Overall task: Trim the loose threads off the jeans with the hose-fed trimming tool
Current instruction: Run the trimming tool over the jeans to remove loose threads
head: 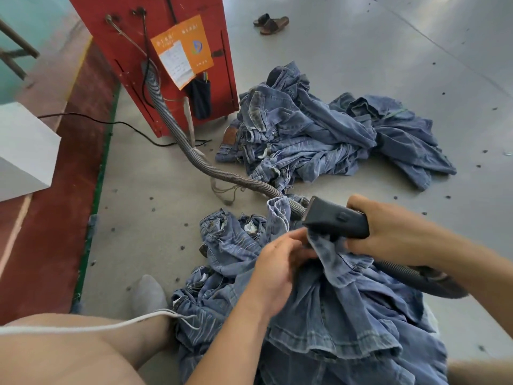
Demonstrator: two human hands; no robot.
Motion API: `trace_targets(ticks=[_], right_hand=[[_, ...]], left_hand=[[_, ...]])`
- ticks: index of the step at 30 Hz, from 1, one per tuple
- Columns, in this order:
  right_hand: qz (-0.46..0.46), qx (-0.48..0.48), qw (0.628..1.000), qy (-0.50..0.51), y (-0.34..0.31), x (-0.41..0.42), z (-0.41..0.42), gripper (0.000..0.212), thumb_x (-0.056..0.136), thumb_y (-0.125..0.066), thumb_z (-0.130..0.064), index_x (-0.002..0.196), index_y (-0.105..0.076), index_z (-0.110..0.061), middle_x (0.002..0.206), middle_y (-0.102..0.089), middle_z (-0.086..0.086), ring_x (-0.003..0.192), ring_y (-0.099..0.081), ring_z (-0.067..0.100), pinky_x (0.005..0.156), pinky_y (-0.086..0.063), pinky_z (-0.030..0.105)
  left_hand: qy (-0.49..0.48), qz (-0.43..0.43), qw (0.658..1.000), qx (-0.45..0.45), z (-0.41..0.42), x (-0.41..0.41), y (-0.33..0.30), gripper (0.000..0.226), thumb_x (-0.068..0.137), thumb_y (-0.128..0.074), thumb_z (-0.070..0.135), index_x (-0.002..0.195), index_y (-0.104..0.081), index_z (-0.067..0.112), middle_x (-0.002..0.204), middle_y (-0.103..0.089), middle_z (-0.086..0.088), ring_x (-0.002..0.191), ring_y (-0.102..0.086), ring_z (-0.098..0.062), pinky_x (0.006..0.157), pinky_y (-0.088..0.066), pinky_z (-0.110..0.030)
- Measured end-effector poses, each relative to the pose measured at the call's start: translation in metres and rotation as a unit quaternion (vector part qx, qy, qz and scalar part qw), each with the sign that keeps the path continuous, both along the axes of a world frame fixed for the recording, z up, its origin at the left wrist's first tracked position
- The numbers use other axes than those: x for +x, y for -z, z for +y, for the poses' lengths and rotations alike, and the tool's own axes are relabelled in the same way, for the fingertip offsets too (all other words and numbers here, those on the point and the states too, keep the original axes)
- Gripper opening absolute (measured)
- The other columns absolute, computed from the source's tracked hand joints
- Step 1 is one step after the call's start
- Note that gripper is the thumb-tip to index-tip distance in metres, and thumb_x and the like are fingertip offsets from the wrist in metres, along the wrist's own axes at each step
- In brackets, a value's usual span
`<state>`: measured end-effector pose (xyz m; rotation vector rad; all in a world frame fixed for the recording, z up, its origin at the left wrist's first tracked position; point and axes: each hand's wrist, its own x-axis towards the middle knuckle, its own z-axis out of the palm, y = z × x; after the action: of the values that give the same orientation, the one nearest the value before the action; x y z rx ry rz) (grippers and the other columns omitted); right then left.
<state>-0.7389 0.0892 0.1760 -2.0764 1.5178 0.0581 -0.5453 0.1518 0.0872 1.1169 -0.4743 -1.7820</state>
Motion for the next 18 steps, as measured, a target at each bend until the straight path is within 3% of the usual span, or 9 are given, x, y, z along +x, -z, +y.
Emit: trace_targets(ticks=[3,5,7,9,11,12,13,15,18], right_hand=[[-0.089,-0.006,0.994,0.058,-0.013,0.001,-0.008,0.031,0.080,-0.083,-0.026,0.093,-0.055,-0.029,0.069,-0.071,-0.001,0.052,-0.066,0.007,0.052,-0.051,0.028],[-0.128,-0.029,0.986,0.105,-0.022,-0.004,-0.016,0.027,0.081,-0.082,-0.031,0.096,-0.060,-0.030,0.068,-0.075,-0.007,0.053,-0.069,0.008,0.058,-0.052,0.034],[-0.134,-0.051,0.980,0.135,-0.022,-0.009,-0.023,0.024,0.083,-0.081,-0.036,0.096,-0.062,-0.030,0.063,-0.073,-0.008,0.053,-0.068,0.006,0.061,-0.048,0.032],[-0.128,-0.024,0.982,0.135,-0.013,-0.007,-0.026,0.023,0.086,-0.082,-0.035,0.097,-0.063,-0.028,0.062,-0.073,-0.003,0.055,-0.069,0.007,0.061,-0.048,0.032],[-0.107,0.031,0.989,0.101,0.007,0.001,-0.023,0.023,0.087,-0.082,-0.031,0.099,-0.063,-0.025,0.069,-0.074,0.002,0.063,-0.072,0.015,0.065,-0.055,0.038],[-0.088,0.050,0.991,0.082,0.018,0.006,-0.020,0.023,0.087,-0.082,-0.031,0.098,-0.063,-0.024,0.073,-0.073,0.002,0.066,-0.071,0.017,0.066,-0.056,0.037],[-0.070,0.058,0.994,0.064,0.028,0.011,-0.016,0.024,0.087,-0.082,-0.032,0.098,-0.062,-0.025,0.075,-0.072,0.000,0.068,-0.070,0.016,0.065,-0.054,0.032],[-0.046,0.049,0.997,0.036,0.044,0.016,-0.008,0.030,0.088,-0.081,-0.035,0.105,-0.058,-0.026,0.084,-0.069,-0.004,0.072,-0.068,0.013,0.064,-0.052,0.028],[-0.014,0.044,0.999,-0.015,0.054,0.015,0.004,0.039,0.087,-0.080,-0.039,0.114,-0.052,-0.033,0.093,-0.067,-0.009,0.078,-0.065,0.007,0.070,-0.053,0.026]], left_hand=[[0.116,-0.146,0.980,-0.062,0.010,-0.007,0.002,0.050,0.096,-0.037,-0.003,0.095,-0.082,0.020,0.100,-0.079,0.000,0.072,-0.063,-0.012,0.076,-0.053,-0.019],[0.214,-0.252,0.937,-0.110,0.013,-0.007,0.001,0.050,0.096,-0.037,0.005,0.097,-0.078,0.034,0.091,-0.076,0.020,0.072,-0.062,0.000,0.071,-0.049,-0.009],[0.242,-0.290,0.916,-0.134,0.014,-0.007,0.002,0.051,0.096,-0.035,0.007,0.101,-0.073,0.040,0.089,-0.074,0.026,0.073,-0.063,0.004,0.068,-0.047,-0.008],[0.178,-0.285,0.934,-0.117,0.014,-0.010,0.005,0.043,0.096,-0.034,0.005,0.108,-0.066,0.031,0.094,-0.077,0.014,0.075,-0.067,-0.004,0.072,-0.051,-0.016],[0.057,-0.306,0.948,-0.062,0.012,-0.012,0.011,0.023,0.101,-0.041,0.013,0.118,-0.049,0.026,0.087,-0.076,0.001,0.076,-0.069,-0.015,0.077,-0.056,-0.034],[0.014,-0.333,0.943,-0.024,0.007,-0.010,0.016,0.024,0.104,-0.047,0.024,0.127,-0.042,0.025,0.085,-0.075,0.000,0.081,-0.069,-0.019,0.083,-0.057,-0.043],[-0.002,-0.365,0.931,0.015,-0.001,-0.006,0.020,0.041,0.103,-0.053,0.038,0.137,-0.035,0.022,0.090,-0.074,0.002,0.089,-0.069,-0.022,0.091,-0.055,-0.048],[0.064,-0.459,0.885,0.044,-0.020,0.010,0.029,0.073,0.095,-0.060,0.059,0.150,-0.035,0.016,0.121,-0.070,-0.002,0.115,-0.063,-0.027,0.101,-0.049,-0.044],[0.144,-0.610,0.778,0.037,-0.046,0.032,0.046,0.069,0.076,-0.078,0.063,0.132,-0.062,0.025,0.134,-0.054,-0.006,0.129,-0.047,-0.028,0.104,-0.040,-0.036]])
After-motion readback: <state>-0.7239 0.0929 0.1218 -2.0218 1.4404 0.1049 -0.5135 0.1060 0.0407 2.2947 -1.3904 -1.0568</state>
